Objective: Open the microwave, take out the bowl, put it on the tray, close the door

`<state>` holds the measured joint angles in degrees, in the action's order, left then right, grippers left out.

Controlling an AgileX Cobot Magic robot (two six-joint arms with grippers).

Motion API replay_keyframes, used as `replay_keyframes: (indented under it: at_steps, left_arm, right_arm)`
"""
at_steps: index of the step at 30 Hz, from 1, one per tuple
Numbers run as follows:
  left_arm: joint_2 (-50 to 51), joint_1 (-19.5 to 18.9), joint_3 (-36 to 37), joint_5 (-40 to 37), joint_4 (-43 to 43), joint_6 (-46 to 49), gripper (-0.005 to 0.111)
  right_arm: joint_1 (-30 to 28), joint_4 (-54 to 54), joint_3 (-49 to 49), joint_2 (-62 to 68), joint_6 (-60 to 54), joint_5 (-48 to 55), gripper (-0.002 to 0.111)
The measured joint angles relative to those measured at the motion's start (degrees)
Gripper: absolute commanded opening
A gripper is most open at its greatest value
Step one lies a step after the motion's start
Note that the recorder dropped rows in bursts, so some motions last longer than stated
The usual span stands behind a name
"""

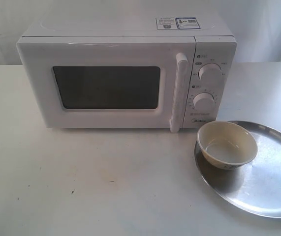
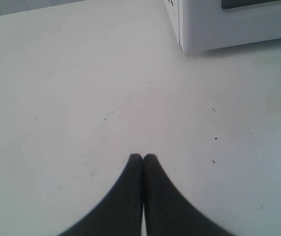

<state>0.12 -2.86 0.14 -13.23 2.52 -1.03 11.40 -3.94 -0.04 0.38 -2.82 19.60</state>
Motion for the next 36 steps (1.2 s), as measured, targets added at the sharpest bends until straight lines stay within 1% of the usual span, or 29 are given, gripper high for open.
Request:
replay_keyframes:
  at_steps: [8, 36]
  left_arm:
    - [0.0, 0.0, 0.0, 0.0, 0.0, 0.0, 0.000]
    - [0.0, 0.0, 0.0, 0.0, 0.0, 0.0, 0.000]
  right_arm:
    - [-2.1, 0.0, 0.0, 0.0, 0.3, 0.0, 0.000]
    - [-2.1, 0.0, 0.0, 0.0, 0.4, 0.0, 0.000]
